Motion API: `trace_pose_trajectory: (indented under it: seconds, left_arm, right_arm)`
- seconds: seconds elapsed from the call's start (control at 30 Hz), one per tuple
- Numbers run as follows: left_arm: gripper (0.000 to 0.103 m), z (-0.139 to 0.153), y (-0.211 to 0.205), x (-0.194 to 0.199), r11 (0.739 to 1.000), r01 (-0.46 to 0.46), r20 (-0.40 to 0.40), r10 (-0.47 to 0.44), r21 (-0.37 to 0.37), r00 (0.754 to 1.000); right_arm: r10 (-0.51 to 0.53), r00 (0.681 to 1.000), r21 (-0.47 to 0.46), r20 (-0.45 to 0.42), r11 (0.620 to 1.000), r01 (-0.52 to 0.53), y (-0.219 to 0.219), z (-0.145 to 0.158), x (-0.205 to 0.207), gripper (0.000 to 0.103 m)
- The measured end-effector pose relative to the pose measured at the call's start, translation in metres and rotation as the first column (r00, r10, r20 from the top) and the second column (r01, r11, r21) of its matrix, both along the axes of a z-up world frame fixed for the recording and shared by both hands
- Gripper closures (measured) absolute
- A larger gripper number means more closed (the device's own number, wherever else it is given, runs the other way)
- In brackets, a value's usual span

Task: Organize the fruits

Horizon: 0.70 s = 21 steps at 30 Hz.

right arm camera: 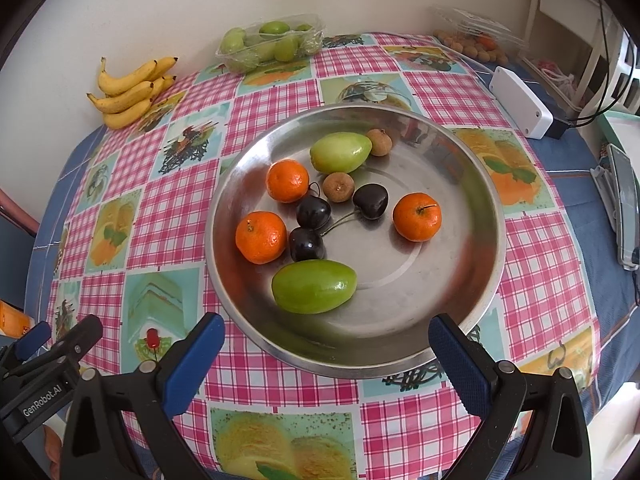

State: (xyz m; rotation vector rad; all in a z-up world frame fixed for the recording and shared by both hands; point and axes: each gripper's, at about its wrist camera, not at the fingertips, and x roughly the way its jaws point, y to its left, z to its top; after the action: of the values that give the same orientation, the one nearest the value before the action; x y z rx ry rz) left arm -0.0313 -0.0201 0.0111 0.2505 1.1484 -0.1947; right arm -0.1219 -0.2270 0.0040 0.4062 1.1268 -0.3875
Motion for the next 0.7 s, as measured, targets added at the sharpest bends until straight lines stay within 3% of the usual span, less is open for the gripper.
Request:
trace_pose_trajectory:
  seconds: [0.7]
  left_arm:
    - [0.002, -0.0009, 0.0000, -0.0001, 1.000, 0.000, -0.001, 0.000, 0.000, 1.000]
  right_arm:
    - [0.006, 1.000, -0.001, -0.004, 1.000, -0.006, 0.0014, -0.0001, 0.0005, 0.000]
